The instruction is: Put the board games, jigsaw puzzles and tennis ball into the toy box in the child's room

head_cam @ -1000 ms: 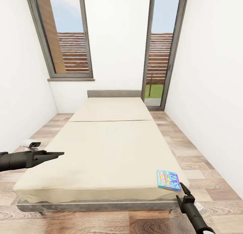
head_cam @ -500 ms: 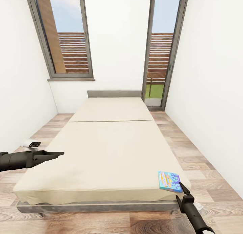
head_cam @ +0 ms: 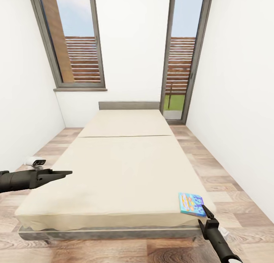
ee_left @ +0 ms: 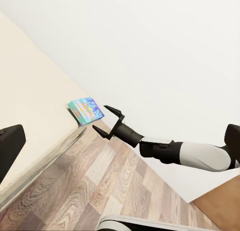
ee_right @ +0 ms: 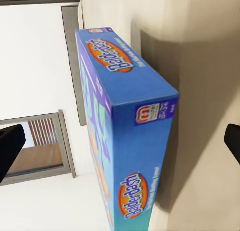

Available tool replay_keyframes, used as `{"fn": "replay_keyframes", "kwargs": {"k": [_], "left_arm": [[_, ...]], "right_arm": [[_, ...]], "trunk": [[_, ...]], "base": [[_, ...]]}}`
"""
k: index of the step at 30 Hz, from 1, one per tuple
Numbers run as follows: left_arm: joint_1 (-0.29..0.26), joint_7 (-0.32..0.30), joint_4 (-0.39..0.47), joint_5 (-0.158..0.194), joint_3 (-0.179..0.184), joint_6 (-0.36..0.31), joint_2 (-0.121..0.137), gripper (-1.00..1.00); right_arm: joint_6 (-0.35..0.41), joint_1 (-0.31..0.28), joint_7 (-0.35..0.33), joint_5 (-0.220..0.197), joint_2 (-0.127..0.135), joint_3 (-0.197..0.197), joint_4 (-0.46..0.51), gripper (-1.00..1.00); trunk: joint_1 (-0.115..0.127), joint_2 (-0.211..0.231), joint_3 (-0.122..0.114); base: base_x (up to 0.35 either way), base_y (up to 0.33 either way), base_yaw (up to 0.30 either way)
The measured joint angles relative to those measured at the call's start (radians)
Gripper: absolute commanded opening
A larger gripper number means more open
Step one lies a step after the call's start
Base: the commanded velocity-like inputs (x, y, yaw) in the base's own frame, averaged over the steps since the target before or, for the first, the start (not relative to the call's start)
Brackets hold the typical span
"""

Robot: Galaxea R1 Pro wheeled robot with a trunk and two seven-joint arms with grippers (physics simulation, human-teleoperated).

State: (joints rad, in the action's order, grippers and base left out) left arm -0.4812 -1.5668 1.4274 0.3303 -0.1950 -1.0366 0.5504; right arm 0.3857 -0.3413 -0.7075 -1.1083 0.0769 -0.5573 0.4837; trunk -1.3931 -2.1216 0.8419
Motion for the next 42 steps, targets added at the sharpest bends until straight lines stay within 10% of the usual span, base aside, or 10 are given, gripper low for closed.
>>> {"fn": "replay_keyframes", "kwargs": {"k": [35, 36, 42], "left_arm": [[0.001, 0.0, 0.001, 0.0, -0.001, 0.0, 0.0, 1.0], [0.001, 0.0, 0.001, 0.0, -0.001, 0.0, 0.0, 1.0], [0.001, 0.0, 0.001, -0.001, -0.001, 0.0, 0.0, 1.0]], "right_arm": [[-0.007, 0.014, -0.001, -0.005, 0.001, -0.003, 0.001, 1.0], [-0.007, 0.014, -0.001, -0.005, 0.001, -0.003, 0.001, -1.0], [0.0, 0.014, -0.003, -0.011, 0.001, 0.0, 0.002, -1.0]], "trunk": [[0.0, 0.0, 0.0], [0.0, 0.0, 0.0], [0.0, 0.0, 0.0]], "base": [[0.023, 0.015, 0.0], [0.0, 0.0, 0.0], [0.0, 0.0, 0.0]]}}
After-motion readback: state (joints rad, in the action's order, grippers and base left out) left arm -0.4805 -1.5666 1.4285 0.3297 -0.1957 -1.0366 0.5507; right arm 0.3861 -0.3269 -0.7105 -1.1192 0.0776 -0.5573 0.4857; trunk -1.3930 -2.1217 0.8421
